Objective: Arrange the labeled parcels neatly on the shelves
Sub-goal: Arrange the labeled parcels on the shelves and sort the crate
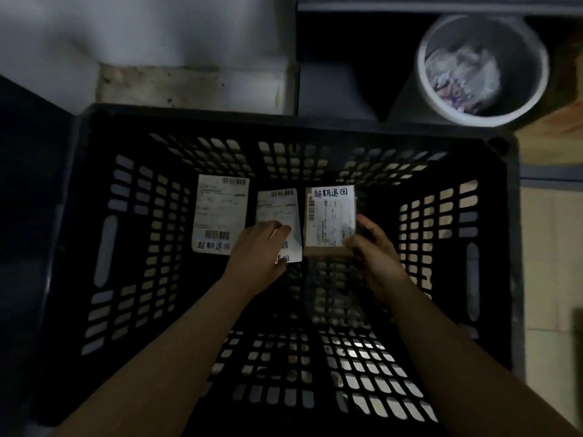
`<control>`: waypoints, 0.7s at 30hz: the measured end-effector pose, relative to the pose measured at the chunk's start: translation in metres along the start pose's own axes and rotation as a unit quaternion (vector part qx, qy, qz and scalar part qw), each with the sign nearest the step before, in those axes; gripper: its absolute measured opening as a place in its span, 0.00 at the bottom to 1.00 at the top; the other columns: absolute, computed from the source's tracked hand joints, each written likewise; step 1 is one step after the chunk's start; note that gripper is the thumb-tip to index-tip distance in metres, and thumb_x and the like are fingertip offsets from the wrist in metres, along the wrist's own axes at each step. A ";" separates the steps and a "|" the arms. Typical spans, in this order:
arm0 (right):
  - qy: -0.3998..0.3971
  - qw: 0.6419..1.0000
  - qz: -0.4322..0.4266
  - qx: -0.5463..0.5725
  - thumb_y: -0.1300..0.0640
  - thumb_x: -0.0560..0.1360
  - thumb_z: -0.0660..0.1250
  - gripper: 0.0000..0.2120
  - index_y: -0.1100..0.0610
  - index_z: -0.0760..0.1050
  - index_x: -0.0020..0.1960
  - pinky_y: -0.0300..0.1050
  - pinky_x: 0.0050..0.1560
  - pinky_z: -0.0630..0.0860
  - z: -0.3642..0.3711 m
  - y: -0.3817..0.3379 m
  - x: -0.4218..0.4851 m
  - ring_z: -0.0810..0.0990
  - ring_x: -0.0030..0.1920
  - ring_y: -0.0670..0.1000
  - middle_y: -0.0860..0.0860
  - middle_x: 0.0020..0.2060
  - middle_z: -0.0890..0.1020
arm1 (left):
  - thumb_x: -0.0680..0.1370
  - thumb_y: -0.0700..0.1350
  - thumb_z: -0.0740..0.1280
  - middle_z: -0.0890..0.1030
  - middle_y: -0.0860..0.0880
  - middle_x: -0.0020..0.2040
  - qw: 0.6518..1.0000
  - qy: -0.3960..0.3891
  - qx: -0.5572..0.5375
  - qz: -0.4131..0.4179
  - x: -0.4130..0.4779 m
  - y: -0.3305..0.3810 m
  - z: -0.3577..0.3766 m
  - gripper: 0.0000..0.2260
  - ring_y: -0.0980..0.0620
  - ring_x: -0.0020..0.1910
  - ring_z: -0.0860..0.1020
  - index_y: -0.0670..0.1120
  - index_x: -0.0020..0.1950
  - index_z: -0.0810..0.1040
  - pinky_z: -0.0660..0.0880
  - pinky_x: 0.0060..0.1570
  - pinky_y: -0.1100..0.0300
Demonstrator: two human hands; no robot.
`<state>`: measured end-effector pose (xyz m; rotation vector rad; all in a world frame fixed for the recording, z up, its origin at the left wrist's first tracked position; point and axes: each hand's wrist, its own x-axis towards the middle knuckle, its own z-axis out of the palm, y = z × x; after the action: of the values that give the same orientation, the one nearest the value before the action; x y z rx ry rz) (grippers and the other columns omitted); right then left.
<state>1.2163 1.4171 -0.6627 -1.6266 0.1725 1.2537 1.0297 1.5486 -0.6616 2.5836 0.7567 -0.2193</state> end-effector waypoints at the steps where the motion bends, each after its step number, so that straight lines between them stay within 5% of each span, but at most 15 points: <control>1: 0.002 1.000 -0.001 -0.004 0.70 0.73 0.66 0.26 0.54 0.71 0.69 0.53 0.59 0.79 0.001 0.004 0.007 0.82 0.57 0.53 0.53 0.58 0.82 | 0.63 0.44 0.79 0.79 0.40 0.59 1.000 -0.012 0.001 -0.005 0.003 -0.004 0.008 0.31 0.38 0.54 0.79 0.40 0.64 0.76 0.76 0.51 0.46; 6: 0.005 0.999 -0.012 -0.052 0.64 0.78 0.66 0.21 0.53 0.70 0.69 0.36 0.43 0.80 0.007 0.012 0.017 0.82 0.49 0.44 0.47 0.53 0.82 | 0.64 0.46 0.80 0.72 0.38 0.69 0.998 -0.061 -0.012 -0.026 0.009 -0.009 0.028 0.37 0.35 0.65 0.73 0.42 0.71 0.71 0.72 0.60 0.42; 9: 0.028 0.987 -0.059 -0.145 0.60 0.77 0.68 0.26 0.53 0.66 0.73 0.40 0.52 0.79 0.008 0.013 0.015 0.79 0.56 0.46 0.51 0.62 0.79 | 0.62 0.45 0.80 0.73 0.37 0.67 0.998 -0.053 -0.014 -0.025 0.010 -0.008 0.028 0.35 0.35 0.63 0.74 0.41 0.68 0.74 0.75 0.56 0.40; 11: 0.058 0.939 -0.166 -0.295 0.56 0.74 0.70 0.32 0.51 0.63 0.75 0.49 0.66 0.72 0.008 0.012 0.010 0.72 0.67 0.51 0.53 0.69 0.71 | 0.62 0.45 0.81 0.76 0.37 0.65 0.999 -0.037 -0.016 -0.022 0.011 -0.006 0.024 0.34 0.35 0.61 0.76 0.40 0.66 0.75 0.77 0.53 0.41; 14: 0.012 0.845 -0.262 -0.467 0.57 0.75 0.69 0.33 0.47 0.62 0.76 0.48 0.69 0.61 0.016 0.008 -0.004 0.58 0.72 0.55 0.53 0.76 0.59 | 0.66 0.46 0.78 0.73 0.37 0.68 1.000 -0.019 -0.023 -0.010 0.016 0.003 0.014 0.34 0.36 0.64 0.74 0.42 0.71 0.71 0.74 0.57 0.43; 17: -0.028 0.784 -0.264 -0.561 0.58 0.77 0.67 0.29 0.50 0.62 0.76 0.57 0.71 0.60 0.022 0.007 -0.004 0.50 0.75 0.60 0.53 0.79 0.51 | 0.74 0.47 0.72 0.64 0.41 0.75 0.999 -0.026 -0.025 0.012 0.024 0.013 0.009 0.35 0.40 0.72 0.65 0.47 0.77 0.61 0.66 0.67 0.45; 21: -0.050 0.738 -0.233 -0.632 0.58 0.78 0.65 0.31 0.48 0.57 0.78 0.57 0.72 0.60 0.020 0.004 -0.001 0.45 0.77 0.61 0.51 0.79 0.45 | 0.77 0.48 0.68 0.59 0.46 0.78 0.998 -0.059 -0.007 0.018 0.028 0.018 0.013 0.33 0.45 0.75 0.59 0.48 0.79 0.55 0.58 0.71 0.50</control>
<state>1.2007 1.4297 -0.6633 -2.4425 -1.3781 1.0320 1.0626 1.5423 -0.6744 2.5432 0.6660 -0.3495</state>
